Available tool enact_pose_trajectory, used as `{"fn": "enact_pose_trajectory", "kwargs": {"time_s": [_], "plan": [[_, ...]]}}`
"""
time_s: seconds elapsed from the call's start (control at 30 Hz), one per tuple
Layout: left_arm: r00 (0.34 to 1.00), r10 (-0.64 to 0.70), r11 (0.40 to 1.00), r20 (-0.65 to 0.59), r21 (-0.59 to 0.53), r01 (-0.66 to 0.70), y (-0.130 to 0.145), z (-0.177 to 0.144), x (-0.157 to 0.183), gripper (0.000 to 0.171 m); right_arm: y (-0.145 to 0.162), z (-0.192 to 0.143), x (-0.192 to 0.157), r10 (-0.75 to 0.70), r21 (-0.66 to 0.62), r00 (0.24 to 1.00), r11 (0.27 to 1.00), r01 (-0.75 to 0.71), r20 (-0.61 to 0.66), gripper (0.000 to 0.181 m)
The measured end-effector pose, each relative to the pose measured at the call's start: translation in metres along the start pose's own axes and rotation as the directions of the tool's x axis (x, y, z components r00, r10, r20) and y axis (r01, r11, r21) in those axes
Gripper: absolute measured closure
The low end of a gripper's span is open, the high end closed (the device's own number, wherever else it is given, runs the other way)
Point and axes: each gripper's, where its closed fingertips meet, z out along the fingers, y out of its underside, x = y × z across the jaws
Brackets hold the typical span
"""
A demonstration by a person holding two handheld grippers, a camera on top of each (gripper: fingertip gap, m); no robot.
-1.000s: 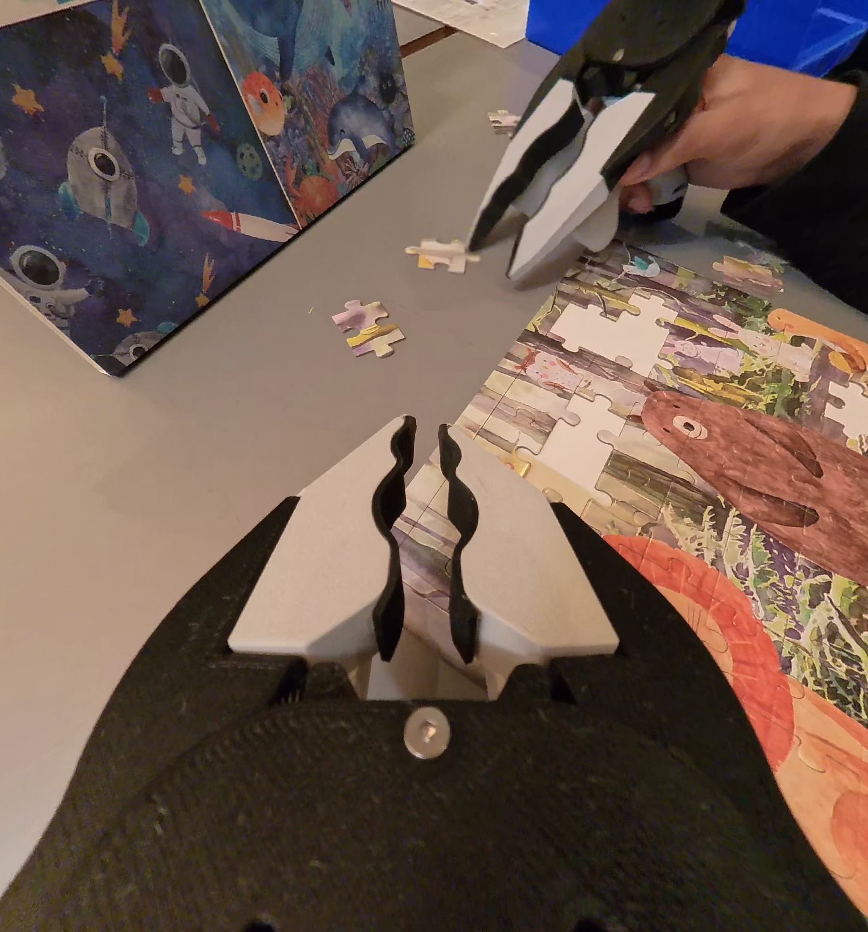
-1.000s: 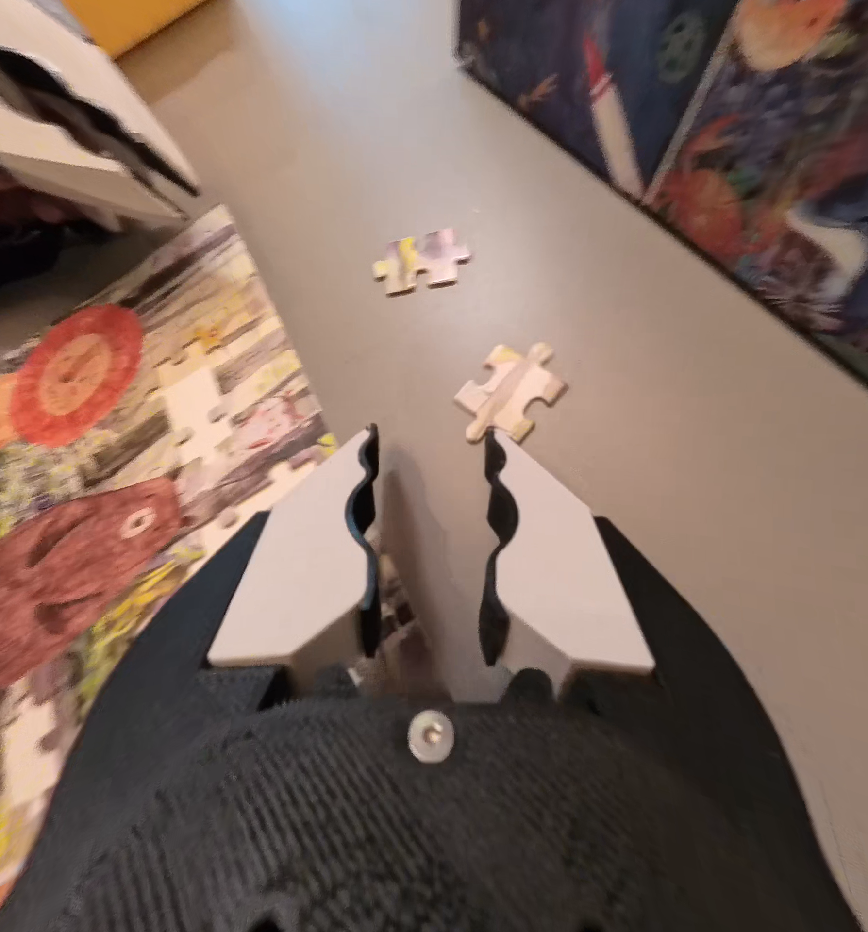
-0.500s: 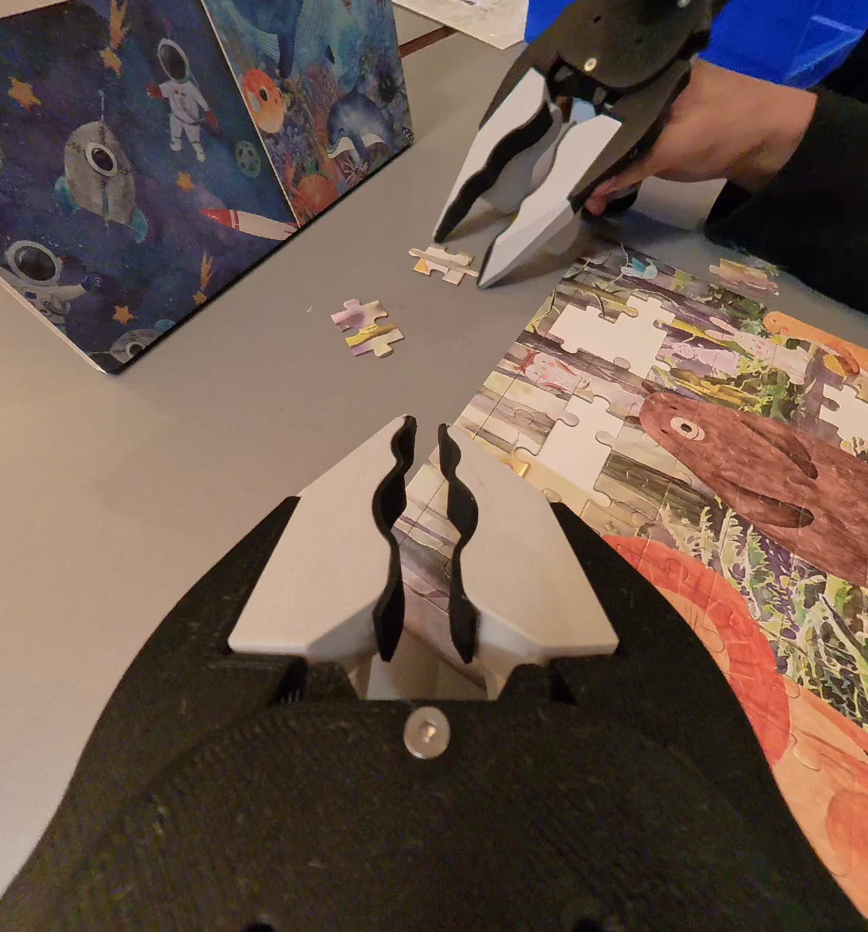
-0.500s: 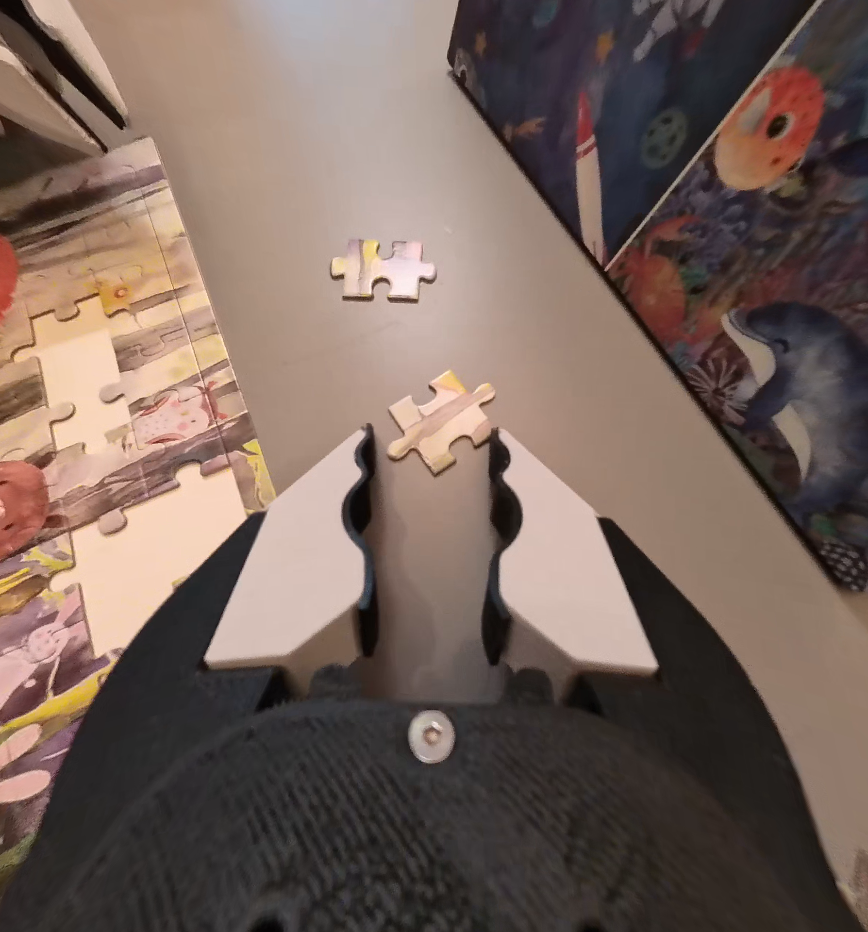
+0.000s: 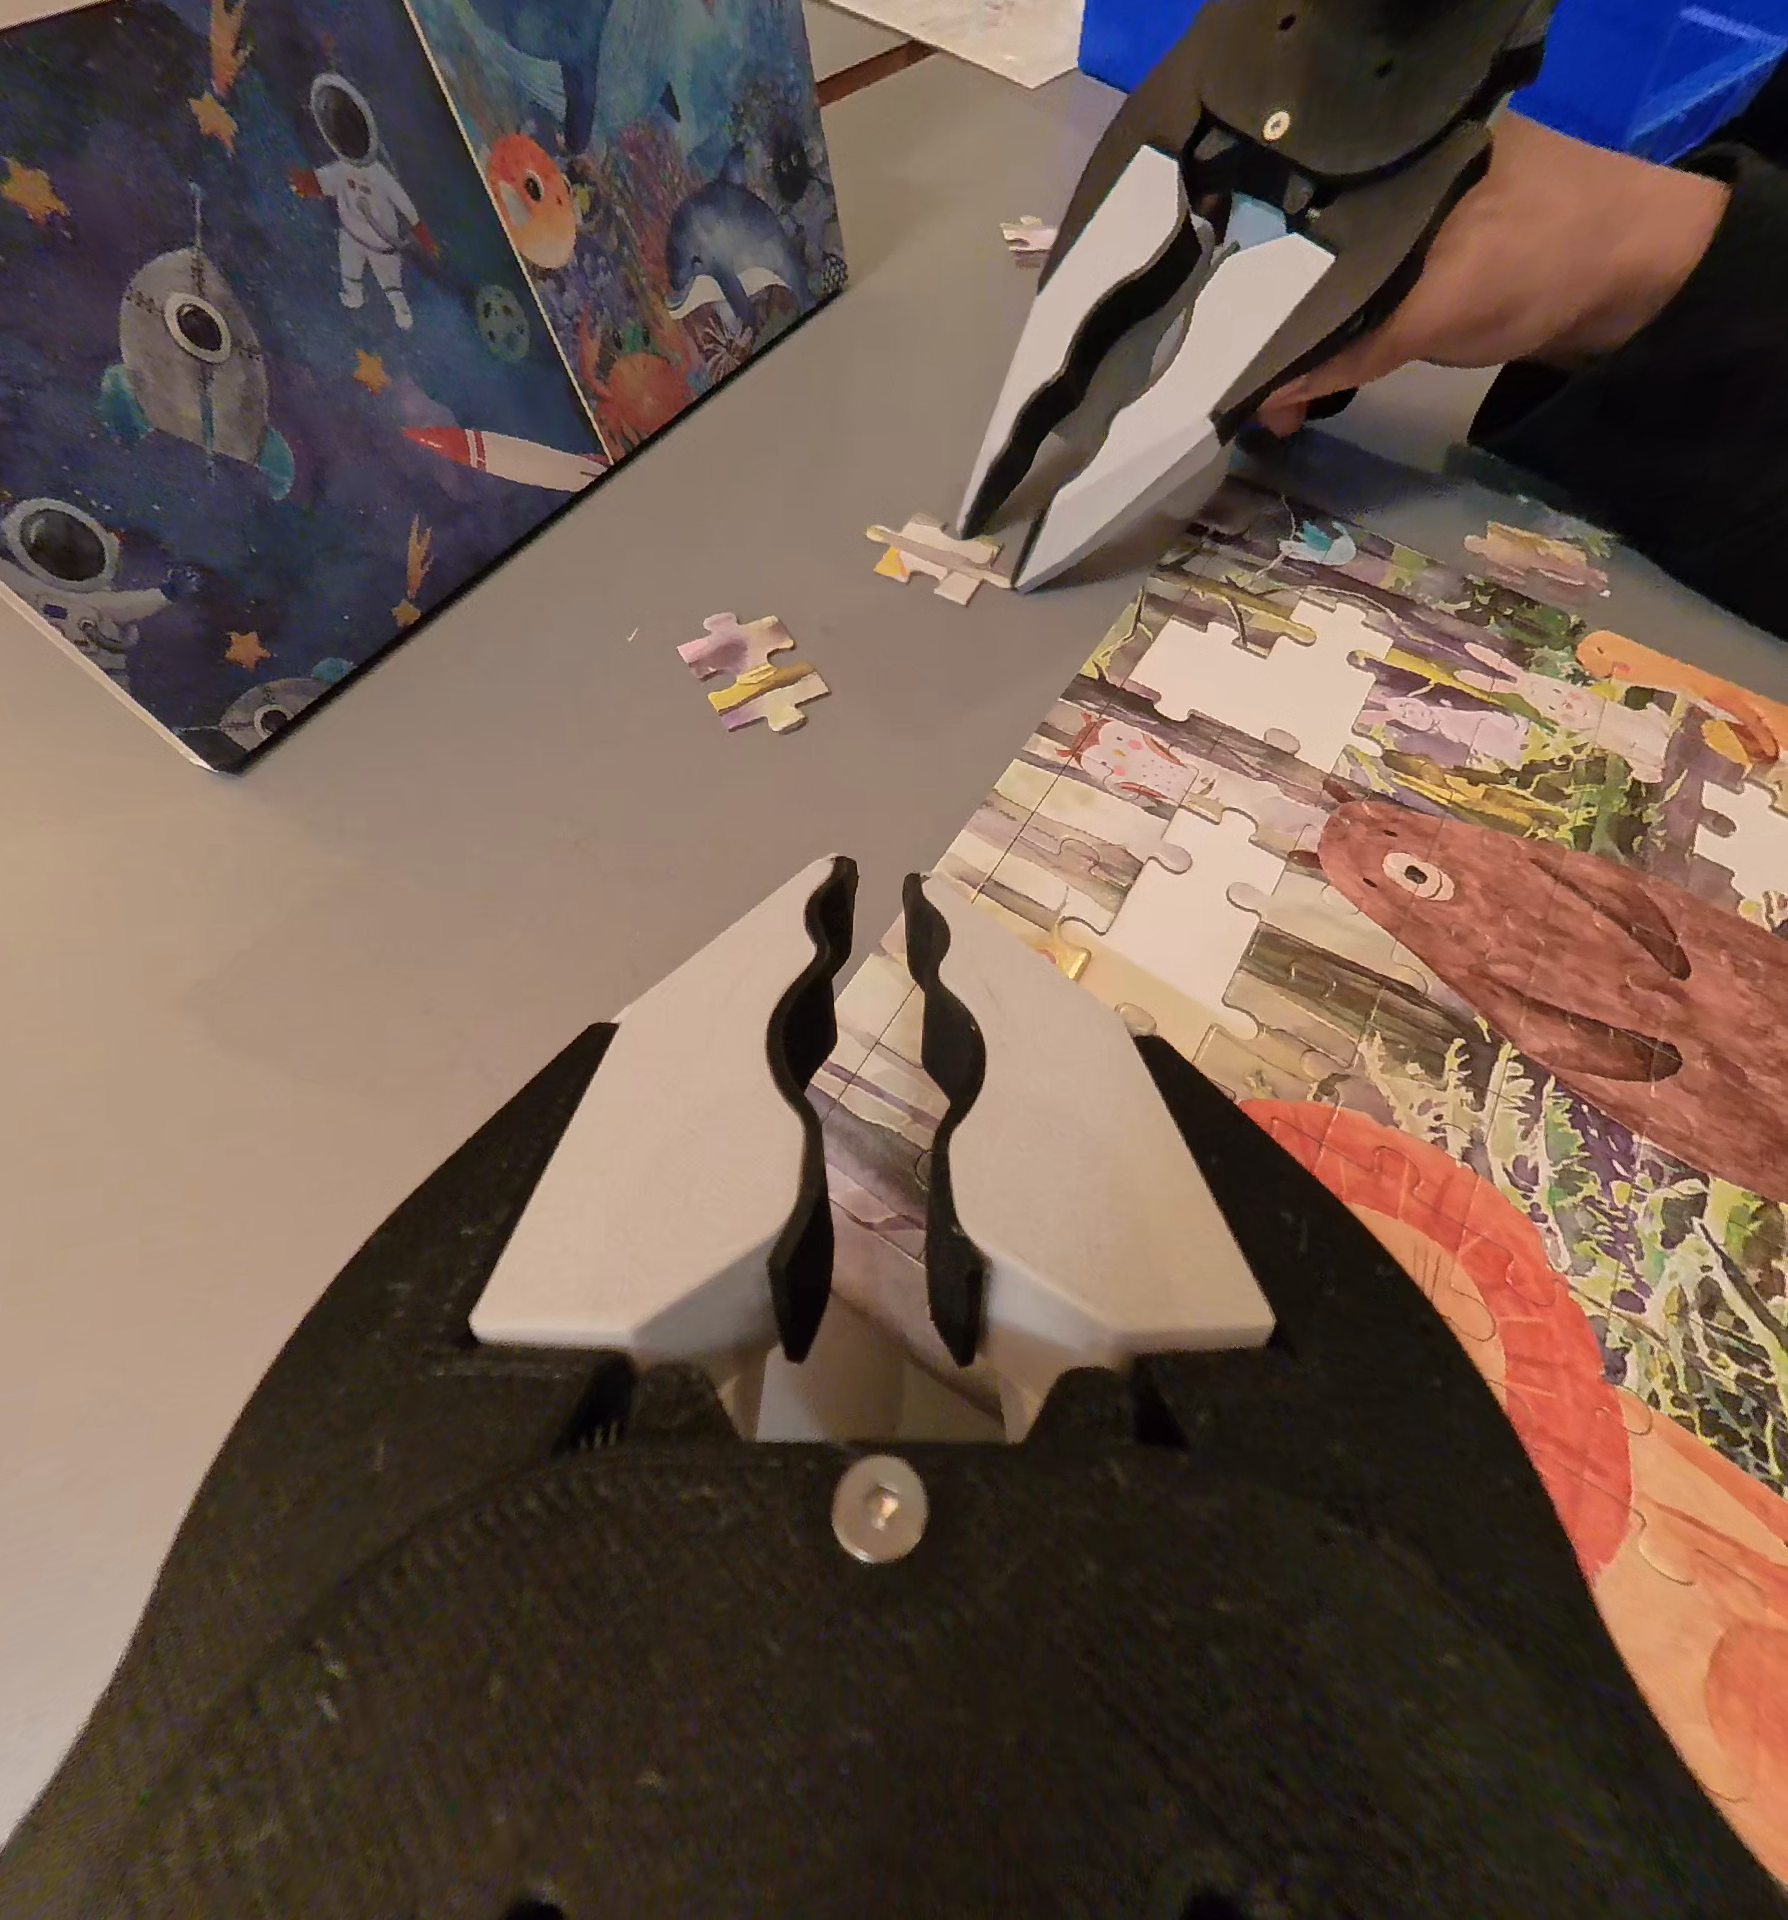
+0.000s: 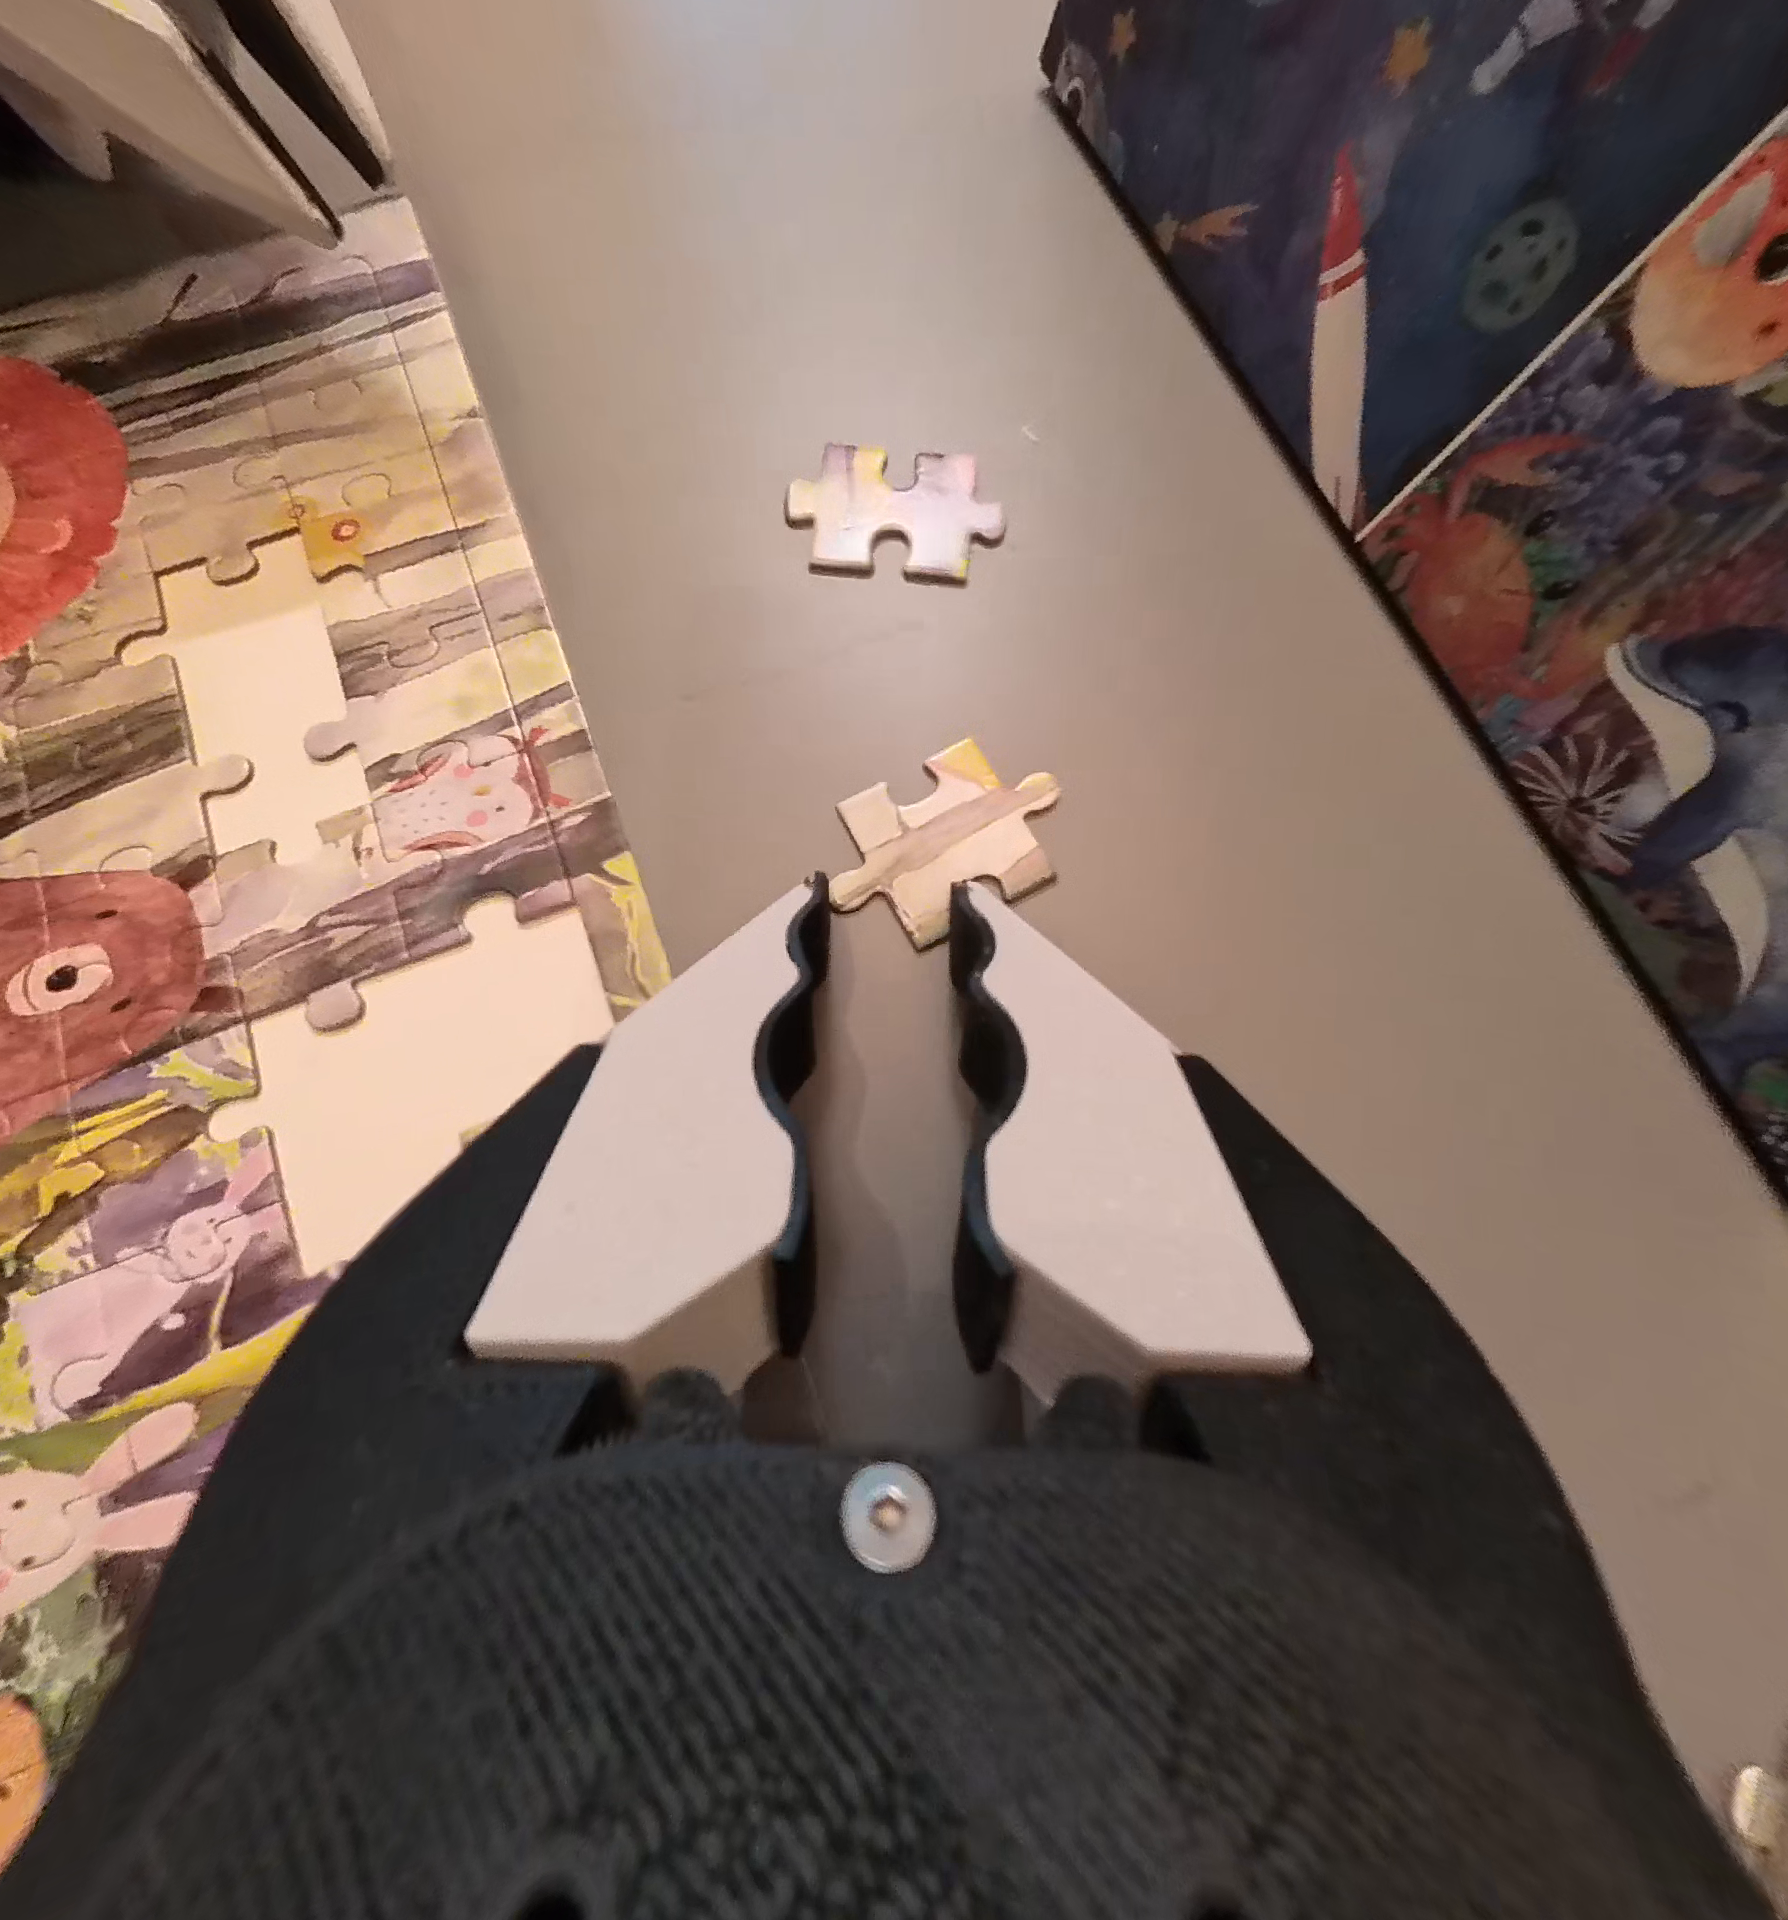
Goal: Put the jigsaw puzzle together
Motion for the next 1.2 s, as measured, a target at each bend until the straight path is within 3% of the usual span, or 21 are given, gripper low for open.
{"fn": "enact_pose_trajectory", "kwargs": {"time_s": [0.13, 0.17, 0.2, 0.37, 0.47, 0.6, 0.73, 0.8, 1.0, 1.03, 1.2], "plan": [[1.000, 0.004, 1.000, 0.002, 0.000, -0.004, 0.000, 0.000, 0.000, 0.164, -0.004, 0.000, -0.005, -0.013, 0.014, 1.000, 1.000, 0.013, 0.004, 0.162], [1.000, 0.003, 1.000, 0.002, 0.000, -0.003, 0.000, 0.000, 0.000, 0.164, -0.006, -0.001, -0.008, -0.018, 0.024, 1.000, 1.000, 0.018, 0.016, 0.178], [1.000, 0.002, 1.000, 0.002, 0.001, -0.002, 0.000, 0.000, 0.000, 0.164, -0.009, -0.003, -0.009, -0.016, 0.041, 1.000, 0.999, 0.015, 0.019, 0.177], [1.000, 0.001, 1.000, 0.002, 0.000, -0.001, 0.000, 0.000, 0.000, 0.164, -0.017, -0.008, -0.006, -0.009, 0.074, 1.000, 0.997, 0.009, -0.005, 0.160], [1.000, -0.004, 1.000, 0.000, 0.001, 0.004, 0.000, 0.000, -0.001, 0.164, -0.021, -0.003, 0.012, -0.025, 0.090, 0.996, 0.995, 0.033, -0.080, 0.132], [1.000, -0.017, 1.000, -0.004, 0.005, 0.017, -0.001, 0.000, -0.002, 0.164, -0.020, 0.013, 0.013, 0.022, 0.037, 1.000, 0.999, -0.022, 0.008, 0.116], [1.000, -0.024, 1.000, -0.007, 0.012, 0.024, -0.001, -0.001, -0.002, 0.164, -0.015, 0.017, 0.013, 0.018, -0.001, 1.000, 1.000, -0.018, -0.016, 0.124], [1.000, -0.023, 1.000, -0.006, 0.009, 0.023, -0.001, -0.001, -0.002, 0.164, -0.013, 0.015, 0.013, 0.021, -0.013, 1.000, 1.000, -0.021, -0.020, 0.146], [1.000, -0.024, 1.000, -0.007, 0.012, 0.024, -0.001, -0.001, -0.002, 0.164, -0.013, 0.011, 0.009, 0.004, 0.005, 0.999, 1.000, -0.004, -0.033, 0.152], [1.000, -0.024, 1.000, -0.007, 0.011, 0.024, -0.001, -0.001, -0.002, 0.164, -0.016, 0.008, 0.006, -0.013, 0.025, 1.000, 1.000, 0.014, -0.020, 0.181], [1.000, -0.023, 1.000, -0.006, 0.010, 0.023, -0.001, -0.001, -0.002, 0.164, -0.025, -0.003, 0.005, 0.000, 0.054, 0.999, 0.999, 0.002, -0.040, 0.161]]}}
